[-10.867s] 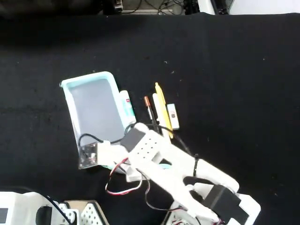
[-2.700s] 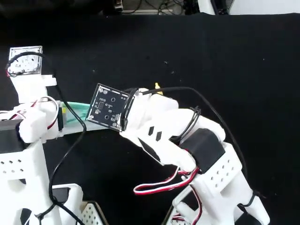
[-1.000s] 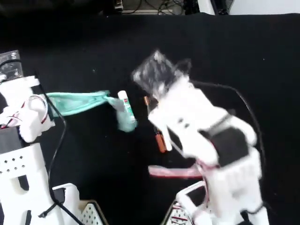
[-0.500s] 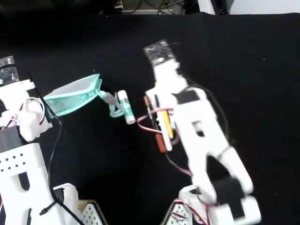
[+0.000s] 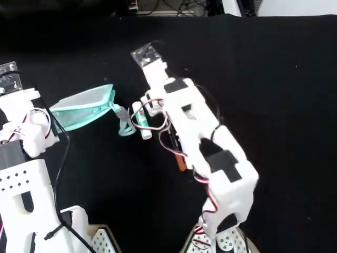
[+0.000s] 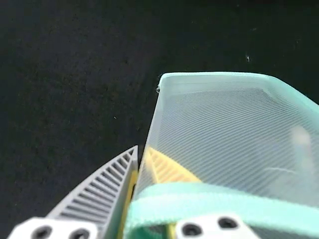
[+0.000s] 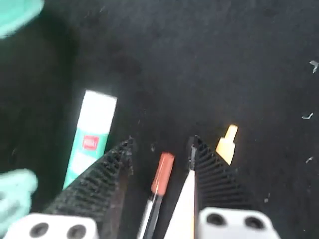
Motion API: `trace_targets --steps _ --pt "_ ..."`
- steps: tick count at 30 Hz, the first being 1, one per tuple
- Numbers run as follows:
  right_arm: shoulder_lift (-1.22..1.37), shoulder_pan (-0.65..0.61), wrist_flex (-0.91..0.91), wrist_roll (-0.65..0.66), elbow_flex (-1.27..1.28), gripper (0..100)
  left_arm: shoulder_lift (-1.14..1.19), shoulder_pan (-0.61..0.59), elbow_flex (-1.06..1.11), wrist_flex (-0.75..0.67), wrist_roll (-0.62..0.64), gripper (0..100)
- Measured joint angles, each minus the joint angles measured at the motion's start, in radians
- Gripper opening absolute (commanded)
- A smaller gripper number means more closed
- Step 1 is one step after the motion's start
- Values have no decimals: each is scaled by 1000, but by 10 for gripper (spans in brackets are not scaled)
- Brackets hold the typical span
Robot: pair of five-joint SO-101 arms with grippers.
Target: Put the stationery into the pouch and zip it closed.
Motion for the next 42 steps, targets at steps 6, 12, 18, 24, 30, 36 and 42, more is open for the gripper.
trace_targets --steps 6,12,18,24,30,36,42 --pt "107 -51 100 -18 -190 171 -2 6 18 -17 43 31" --pt "267 -114 199 -26 -404 198 -2 6 18 -17 63 30" --pt "443 -118 336 -80 -654 257 -2 6 31 -17 63 30" --pt "597 -121 494 -71 -890 223 -3 6 44 -18 63 31" --pt "724 -120 647 -25 -1091 177 -3 6 44 -18 69 33" --pt "796 -123 766 -25 -1303 21 -3 6 44 -18 92 33" --pt "798 -112 891 -31 -1505 11 -3 6 44 -18 92 33"
